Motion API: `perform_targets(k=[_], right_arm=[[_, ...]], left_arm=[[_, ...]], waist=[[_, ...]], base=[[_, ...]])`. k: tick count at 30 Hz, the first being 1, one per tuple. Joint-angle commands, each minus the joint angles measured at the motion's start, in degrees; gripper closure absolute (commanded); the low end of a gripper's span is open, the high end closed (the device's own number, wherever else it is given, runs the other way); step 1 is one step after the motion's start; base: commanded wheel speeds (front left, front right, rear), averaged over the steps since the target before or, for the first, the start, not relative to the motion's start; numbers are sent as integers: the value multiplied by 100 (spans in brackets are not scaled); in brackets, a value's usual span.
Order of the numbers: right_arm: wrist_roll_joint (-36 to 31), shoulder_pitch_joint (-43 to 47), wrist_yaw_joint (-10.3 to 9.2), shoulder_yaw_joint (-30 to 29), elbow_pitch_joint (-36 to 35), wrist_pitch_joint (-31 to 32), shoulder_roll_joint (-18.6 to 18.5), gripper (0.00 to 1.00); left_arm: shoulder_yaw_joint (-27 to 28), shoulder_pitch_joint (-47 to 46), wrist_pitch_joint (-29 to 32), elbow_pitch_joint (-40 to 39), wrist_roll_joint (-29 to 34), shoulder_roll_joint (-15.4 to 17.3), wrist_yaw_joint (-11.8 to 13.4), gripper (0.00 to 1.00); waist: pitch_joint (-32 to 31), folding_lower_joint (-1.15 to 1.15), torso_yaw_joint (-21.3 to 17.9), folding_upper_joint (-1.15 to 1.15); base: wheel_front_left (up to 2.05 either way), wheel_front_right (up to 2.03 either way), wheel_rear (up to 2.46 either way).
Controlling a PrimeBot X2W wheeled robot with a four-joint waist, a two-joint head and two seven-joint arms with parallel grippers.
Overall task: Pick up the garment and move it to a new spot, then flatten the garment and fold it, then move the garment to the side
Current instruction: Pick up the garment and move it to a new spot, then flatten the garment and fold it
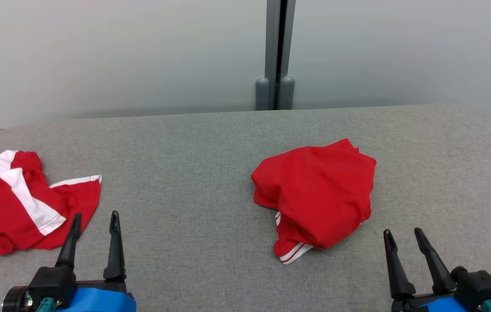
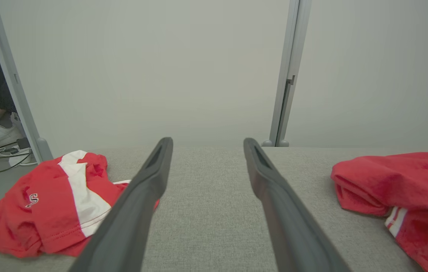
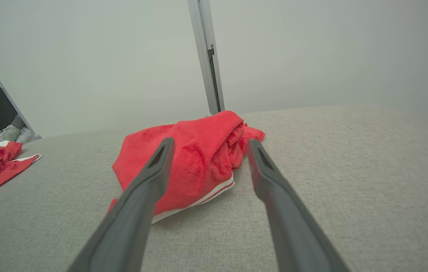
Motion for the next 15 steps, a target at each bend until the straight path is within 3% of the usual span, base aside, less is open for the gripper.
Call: perform_targets(k=[1,15], right_arm=[[-48,96,13,-25,25,-19,-19,0],[-42,71,13,-30,133,-19,-19,0]], left_arm=[[51,45,-15,-7,57,-33,-32,0],[287,-27,-16,43,298,-220,-195,0]], waist=[[-9,0,7,0],[-9,0,-18,0]], base=[[0,0,0],[0,0,0]])
